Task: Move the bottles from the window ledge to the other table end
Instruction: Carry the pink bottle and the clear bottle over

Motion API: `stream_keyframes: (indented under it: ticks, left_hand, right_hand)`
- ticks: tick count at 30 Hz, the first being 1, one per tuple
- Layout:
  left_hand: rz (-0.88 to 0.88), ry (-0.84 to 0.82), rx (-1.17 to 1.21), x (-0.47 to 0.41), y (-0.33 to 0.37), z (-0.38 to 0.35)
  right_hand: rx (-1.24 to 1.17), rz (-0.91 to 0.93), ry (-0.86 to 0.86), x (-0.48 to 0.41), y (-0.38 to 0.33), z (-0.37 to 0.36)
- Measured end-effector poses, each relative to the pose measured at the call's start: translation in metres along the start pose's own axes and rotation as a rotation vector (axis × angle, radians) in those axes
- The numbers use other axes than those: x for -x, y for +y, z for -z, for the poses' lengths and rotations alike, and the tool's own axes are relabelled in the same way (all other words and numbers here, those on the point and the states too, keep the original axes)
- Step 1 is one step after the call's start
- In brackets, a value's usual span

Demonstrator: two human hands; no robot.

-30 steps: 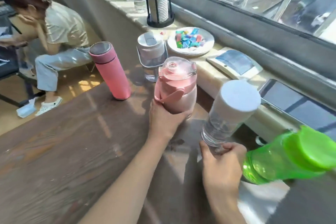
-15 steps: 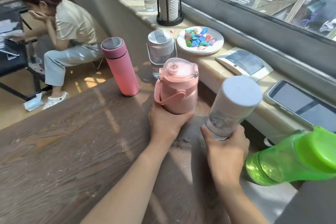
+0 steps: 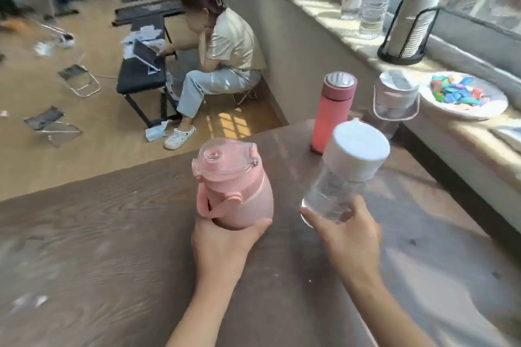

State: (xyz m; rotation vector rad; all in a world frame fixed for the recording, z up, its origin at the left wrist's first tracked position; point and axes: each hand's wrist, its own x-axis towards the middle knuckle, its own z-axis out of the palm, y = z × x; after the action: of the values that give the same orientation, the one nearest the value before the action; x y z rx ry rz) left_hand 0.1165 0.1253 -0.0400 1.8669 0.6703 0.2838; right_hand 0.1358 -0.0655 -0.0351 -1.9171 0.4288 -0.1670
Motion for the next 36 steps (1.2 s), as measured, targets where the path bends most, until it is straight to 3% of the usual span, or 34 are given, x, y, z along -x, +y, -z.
stream_keyframes:
  ticks: [8,17,27,36]
  left_hand:
    - [0.032,0.282,0.02,-0.025,-0.066,0.175]
    - [0.042,0.507,0.092,-0.036,-0.135,0.308]
    - [0.116,0.491,0.136,-0.034,-0.174,0.336]
    - [0.113,0.464,0.118,-0.051,-0.169,0.344]
  right_hand:
    - [0.025,0.181,-0.419,0.067,-0.078,-0.16]
    - [0.109,0.314,-0.758,0.15,-0.14,-0.327]
    - [0.19,0.381,-0.867,0.184,-0.165,-0.45]
    - [0.247,0.401,-0.891,0.184,-0.167,-0.467]
